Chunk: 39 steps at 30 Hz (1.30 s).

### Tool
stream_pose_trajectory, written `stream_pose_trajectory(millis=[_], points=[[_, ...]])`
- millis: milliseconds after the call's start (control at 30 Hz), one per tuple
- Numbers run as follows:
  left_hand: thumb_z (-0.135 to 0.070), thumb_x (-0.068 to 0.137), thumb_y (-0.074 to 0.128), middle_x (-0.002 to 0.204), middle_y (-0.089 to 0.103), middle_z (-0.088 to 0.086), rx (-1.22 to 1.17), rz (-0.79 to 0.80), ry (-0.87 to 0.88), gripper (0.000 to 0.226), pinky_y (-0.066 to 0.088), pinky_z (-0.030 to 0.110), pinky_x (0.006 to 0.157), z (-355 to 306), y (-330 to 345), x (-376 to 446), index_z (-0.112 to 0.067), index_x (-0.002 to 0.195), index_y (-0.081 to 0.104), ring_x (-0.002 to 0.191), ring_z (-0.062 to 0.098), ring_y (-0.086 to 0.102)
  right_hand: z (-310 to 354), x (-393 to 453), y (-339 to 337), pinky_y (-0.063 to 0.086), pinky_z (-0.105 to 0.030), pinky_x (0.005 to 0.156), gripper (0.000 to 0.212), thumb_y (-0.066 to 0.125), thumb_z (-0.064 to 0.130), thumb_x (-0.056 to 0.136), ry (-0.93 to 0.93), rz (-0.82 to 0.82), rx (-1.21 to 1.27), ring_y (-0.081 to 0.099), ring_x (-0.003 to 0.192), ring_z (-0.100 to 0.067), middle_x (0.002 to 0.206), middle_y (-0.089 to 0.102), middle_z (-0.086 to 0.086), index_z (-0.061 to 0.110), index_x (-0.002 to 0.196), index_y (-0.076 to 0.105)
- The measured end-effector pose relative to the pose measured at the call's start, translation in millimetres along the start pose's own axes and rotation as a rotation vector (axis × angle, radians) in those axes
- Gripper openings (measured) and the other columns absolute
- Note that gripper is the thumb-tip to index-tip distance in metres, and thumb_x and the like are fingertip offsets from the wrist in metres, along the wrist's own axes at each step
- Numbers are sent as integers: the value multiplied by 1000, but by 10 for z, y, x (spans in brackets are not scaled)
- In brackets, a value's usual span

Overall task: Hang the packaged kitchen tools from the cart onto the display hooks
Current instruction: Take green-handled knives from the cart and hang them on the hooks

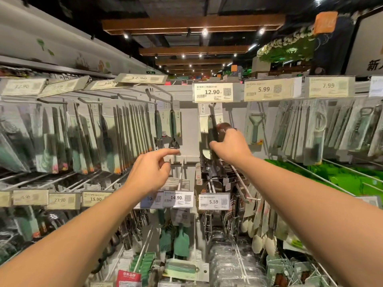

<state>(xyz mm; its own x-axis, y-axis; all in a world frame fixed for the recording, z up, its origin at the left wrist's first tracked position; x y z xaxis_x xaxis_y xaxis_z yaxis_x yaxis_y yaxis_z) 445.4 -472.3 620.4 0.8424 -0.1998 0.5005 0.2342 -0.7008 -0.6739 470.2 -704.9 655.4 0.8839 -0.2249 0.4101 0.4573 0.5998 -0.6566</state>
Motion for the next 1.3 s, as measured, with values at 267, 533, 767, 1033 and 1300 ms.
stream_pose_trajectory(millis=[267, 533, 767, 1033, 1300], points=[[-15, 100, 62, 86, 74, -9, 321, -72, 4, 39, 57, 28, 66, -2, -54, 61, -34, 135, 64, 70, 9, 65, 359, -376, 168, 50, -34, 83, 29, 60, 28, 97, -256, -115, -27, 55, 96, -15, 113, 50, 3, 20, 124, 55], [-51, 86, 39, 103, 72, 3, 625, -351, -34, 57, 55, 45, 78, 564, -776, -666, -20, 125, 67, 97, 32, 66, 1361, -1051, 1148, 55, -44, 87, 32, 61, 35, 92, -563, 151, 229, 60, 97, -16, 112, 57, 5, 25, 122, 59], [-53, 92, 52, 95, 68, -2, 774, -403, -427, 40, 55, 37, 65, 1557, -1534, -2790, -23, 113, 68, 90, 25, 68, 2146, -2428, 2438, 50, -37, 88, 28, 66, 29, 92, -768, 540, 384, 59, 100, -20, 103, 56, 2, 15, 116, 64], [-53, 94, 57, 122, 67, 6, 672, -215, -1126, 48, 55, 47, 87, 2114, -1416, -5210, -22, 130, 62, 113, 36, 67, 2243, -4604, 3776, 46, -37, 86, 32, 67, 30, 85, -843, 1171, 198, 66, 99, -33, 102, 70, -15, 7, 108, 68], [-56, 91, 55, 139, 58, 5, 395, -29, -1526, 61, 55, 49, 97, 2543, -811, -6746, -29, 145, 51, 127, 33, 61, 1638, -6161, 4784, 38, -29, 76, 19, 61, 31, 94, -730, 1515, -71, 57, 82, -23, 88, 60, -3, 21, 78, 58]])
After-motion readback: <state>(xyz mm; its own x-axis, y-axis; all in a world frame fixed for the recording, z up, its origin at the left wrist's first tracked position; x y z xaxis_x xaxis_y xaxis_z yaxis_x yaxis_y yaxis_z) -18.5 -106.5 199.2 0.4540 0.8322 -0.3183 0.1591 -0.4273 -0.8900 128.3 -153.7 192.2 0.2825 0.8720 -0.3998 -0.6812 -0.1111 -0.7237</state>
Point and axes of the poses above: each hand's wrist, its own x-axis towards the middle knuckle, its own y-axis out of the palm, z = x × y, the point moved 4 cm from there along x, towards the middle knuckle
